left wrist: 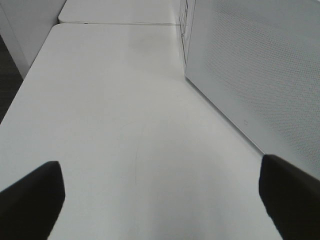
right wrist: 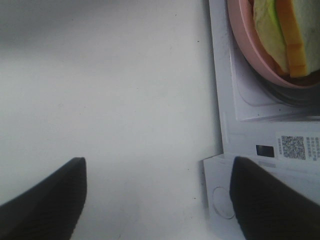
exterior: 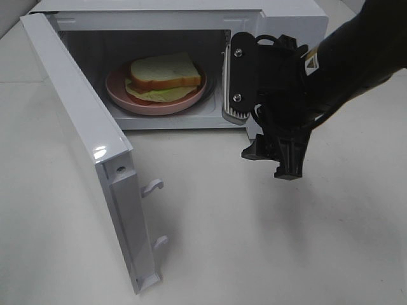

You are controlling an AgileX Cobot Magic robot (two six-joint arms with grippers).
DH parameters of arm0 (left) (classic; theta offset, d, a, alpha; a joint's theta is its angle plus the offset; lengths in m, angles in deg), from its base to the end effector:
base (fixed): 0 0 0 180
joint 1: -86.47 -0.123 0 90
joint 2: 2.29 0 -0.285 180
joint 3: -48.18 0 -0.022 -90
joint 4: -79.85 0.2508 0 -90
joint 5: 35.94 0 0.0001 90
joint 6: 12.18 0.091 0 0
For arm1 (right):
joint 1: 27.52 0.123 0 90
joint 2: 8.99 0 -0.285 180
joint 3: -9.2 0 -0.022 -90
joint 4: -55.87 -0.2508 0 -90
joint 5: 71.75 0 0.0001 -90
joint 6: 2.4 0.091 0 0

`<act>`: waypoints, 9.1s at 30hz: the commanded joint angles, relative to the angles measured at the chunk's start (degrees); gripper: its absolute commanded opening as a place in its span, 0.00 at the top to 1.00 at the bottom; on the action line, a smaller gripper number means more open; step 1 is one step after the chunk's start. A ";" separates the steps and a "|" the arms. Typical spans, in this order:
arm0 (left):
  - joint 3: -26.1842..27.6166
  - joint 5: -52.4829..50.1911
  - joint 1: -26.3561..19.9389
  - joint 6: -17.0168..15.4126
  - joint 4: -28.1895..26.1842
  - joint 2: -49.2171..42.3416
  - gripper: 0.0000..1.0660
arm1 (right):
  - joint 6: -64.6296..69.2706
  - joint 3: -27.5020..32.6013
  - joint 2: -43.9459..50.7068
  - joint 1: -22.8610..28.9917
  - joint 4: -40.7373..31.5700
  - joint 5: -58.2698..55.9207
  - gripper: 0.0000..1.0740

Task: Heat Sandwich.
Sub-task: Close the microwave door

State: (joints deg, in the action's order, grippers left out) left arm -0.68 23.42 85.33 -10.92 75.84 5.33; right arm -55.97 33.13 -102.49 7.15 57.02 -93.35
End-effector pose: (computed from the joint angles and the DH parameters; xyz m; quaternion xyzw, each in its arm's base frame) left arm -0.0037 -0.0056 0.2780 0.0018 0.8468 -0.0239 0.5314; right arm 0.2551 0.1756 0.2427 -0.6575 0.6673 -0.0641 0.3441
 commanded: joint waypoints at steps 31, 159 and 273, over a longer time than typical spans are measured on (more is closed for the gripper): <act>-0.11 -0.46 -0.17 -0.23 -0.11 -1.26 0.05 | 23.03 20.05 27.85 0.23 0.00 -3.55 0.29; -0.11 -0.52 -0.17 -0.23 -0.11 -1.26 0.05 | 58.90 24.29 87.49 -27.90 5.50 -37.82 0.29; -5.56 -104.74 19.19 4.81 -0.46 87.49 1.00 | 58.90 24.29 87.49 -27.90 5.50 -37.82 0.29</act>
State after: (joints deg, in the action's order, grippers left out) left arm -7.10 -80.17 103.72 -6.05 75.56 92.53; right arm 2.64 57.37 -16.49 -20.41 62.34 -131.39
